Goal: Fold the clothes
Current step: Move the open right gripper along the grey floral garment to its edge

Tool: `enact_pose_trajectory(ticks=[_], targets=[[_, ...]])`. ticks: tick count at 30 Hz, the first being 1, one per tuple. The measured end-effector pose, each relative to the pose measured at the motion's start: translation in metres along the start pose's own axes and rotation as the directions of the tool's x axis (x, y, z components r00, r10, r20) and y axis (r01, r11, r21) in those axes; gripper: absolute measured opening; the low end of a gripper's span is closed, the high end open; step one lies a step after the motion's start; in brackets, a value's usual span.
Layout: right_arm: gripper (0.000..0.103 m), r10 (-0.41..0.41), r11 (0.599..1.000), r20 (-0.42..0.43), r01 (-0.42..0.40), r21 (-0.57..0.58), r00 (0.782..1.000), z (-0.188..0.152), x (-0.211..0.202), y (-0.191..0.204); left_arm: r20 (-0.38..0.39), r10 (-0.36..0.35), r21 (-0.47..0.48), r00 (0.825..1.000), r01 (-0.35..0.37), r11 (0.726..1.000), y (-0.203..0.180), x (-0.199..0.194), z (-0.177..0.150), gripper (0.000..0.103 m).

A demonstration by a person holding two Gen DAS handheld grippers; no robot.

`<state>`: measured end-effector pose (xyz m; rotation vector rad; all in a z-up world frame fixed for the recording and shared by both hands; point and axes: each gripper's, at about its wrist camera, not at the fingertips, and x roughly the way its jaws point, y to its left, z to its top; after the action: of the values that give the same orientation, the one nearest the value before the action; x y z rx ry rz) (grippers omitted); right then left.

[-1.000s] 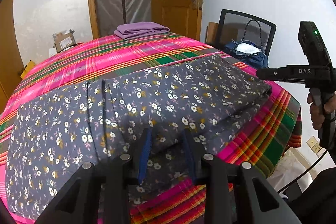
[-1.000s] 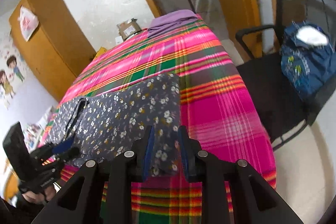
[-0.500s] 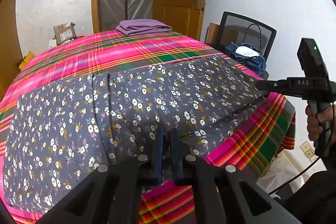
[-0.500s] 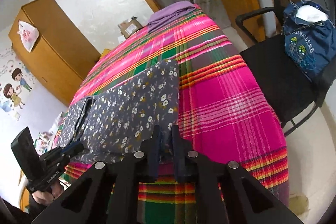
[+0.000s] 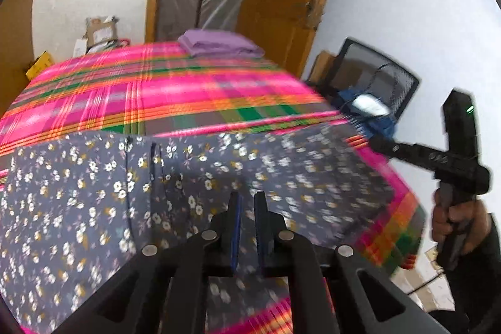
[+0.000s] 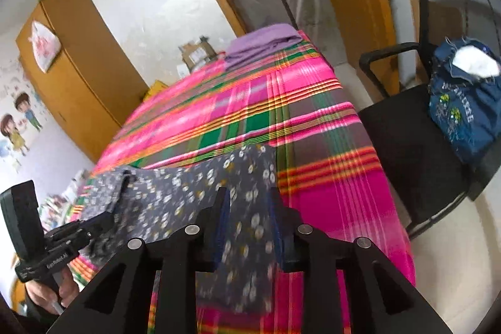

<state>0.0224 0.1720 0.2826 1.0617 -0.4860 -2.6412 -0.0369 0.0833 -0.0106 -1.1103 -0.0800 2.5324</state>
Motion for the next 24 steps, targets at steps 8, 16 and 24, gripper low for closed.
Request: enact_pose_trajectory(ticks=[8, 16, 24], targets=[[0.020, -0.038, 0.998, -0.055, 0.035, -0.050, 0.998, 0.026, 0.040, 0.004, -0.010, 0.003, -0.013, 1.000, -0.003, 1.000, 0.006, 0.009, -0.011, 0.008], [0.020, -0.069, 0.994, -0.124, 0.059, -0.088, 0.990, 0.041, 0.075, 0.000, 0.009, -0.009, -0.009, 1.000, 0.009, 1.000, 0.007, 0.008, -0.014, 0.008], [0.020, -0.026, 1.000, -0.077, 0.025, -0.017, 0.997, 0.032, 0.044, -0.002, 0.011, -0.024, -0.018, 1.000, 0.024, 1.000, 0.009, 0.006, -0.016, 0.008]])
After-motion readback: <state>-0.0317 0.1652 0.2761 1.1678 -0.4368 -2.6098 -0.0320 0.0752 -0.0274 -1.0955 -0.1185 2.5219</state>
